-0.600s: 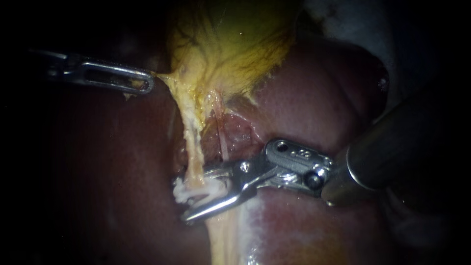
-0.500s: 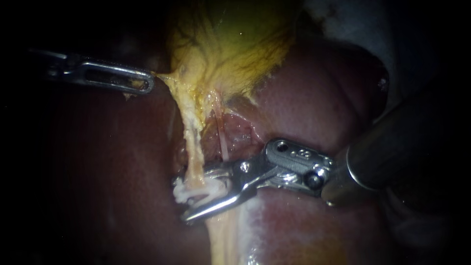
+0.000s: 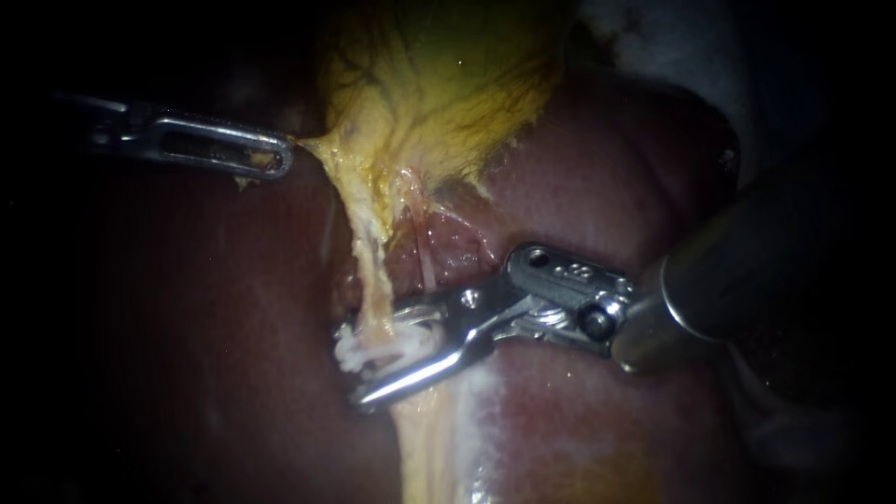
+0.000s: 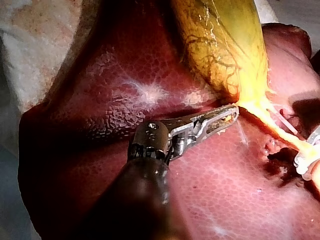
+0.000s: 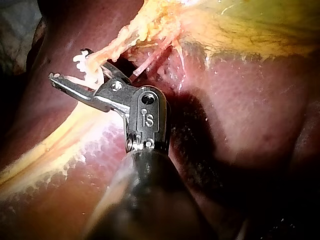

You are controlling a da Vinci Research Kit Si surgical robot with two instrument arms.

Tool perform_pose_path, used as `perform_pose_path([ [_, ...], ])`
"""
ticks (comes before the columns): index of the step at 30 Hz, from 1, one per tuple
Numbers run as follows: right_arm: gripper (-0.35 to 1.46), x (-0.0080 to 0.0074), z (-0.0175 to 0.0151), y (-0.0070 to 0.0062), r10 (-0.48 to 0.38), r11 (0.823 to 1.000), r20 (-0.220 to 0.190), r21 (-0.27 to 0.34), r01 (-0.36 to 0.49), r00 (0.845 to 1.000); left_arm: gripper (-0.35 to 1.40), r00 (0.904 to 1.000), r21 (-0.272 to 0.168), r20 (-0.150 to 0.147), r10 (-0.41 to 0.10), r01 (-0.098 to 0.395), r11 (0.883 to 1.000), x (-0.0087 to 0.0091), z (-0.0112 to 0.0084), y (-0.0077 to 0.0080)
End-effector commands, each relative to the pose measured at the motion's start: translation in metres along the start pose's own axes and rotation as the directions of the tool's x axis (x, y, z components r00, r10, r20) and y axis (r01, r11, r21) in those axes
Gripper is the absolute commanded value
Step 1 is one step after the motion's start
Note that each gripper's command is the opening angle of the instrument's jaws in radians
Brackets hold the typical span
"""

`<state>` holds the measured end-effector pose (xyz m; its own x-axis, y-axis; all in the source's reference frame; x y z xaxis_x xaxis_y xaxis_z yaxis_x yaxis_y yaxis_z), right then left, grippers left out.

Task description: Clipping third clip left tube

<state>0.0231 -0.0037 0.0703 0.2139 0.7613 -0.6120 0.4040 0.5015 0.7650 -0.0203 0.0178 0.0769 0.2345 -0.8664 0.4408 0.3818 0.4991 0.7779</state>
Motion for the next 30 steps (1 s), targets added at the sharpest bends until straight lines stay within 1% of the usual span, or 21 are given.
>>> perform_pose_path([
  [1,0.53,-0.0001,-0.0002,0.0003,0.005,1.0,-0.001,-0.002,-0.005,1.0,-0.35,1.0,0.0,0.0,0.0,0.0,1.0,0.0,0.0,0.0],
  [9,0.53,0.0003,-0.0014,0.0021,0.017,1.0,-0.015,-0.014,-0.018,1.0,-0.35,1.0,0.0,0.0,0.0,0.0,1.0,0.0,0.0,0.0],
  [13,0.53,0.0004,-0.0015,0.0027,0.052,0.998,-0.03,-0.015,-0.053,0.998,-0.35,1.0,0.0,0.0,0.0,0.0,1.0,0.0,0.0,0.0],
  [17,0.53,0.0006,-0.0015,0.0035,0.121,0.993,-0.069,-0.007,-0.122,0.99,-0.35,1.0,0.0,0.0,0.0,0.0,1.0,0.0,0.0,0.0],
  [18,0.53,0.0006,-0.0016,0.0038,0.144,0.989,-0.084,-0.005,-0.145,0.986,-0.35,1.0,0.0,0.0,0.0,0.0,1.0,0.0,0.0,0.0],
  [20,0.53,0.0007,-0.0016,0.0042,0.167,0.986,-0.091,-0.002,-0.168,0.982,-0.35,1.0,0.0,0.0,0.0,0.0,1.0,0.0,0.0,0.0],
  [25,0.53,0.0009,-0.0015,0.005,0.224,0.973,-0.107,-0.026,-0.228,0.969,-0.35,1.0,0.0,0.0,0.0,0.0,1.0,0.0001,0.0001,0.0],
  [30,0.53,0.0011,-0.0014,0.0055,0.235,0.97,-0.117,-0.035,-0.24,0.965,-0.35,1.0,-0.001,0.0,0.0,0.0,1.0,0.0001,0.0001,0.0],
])
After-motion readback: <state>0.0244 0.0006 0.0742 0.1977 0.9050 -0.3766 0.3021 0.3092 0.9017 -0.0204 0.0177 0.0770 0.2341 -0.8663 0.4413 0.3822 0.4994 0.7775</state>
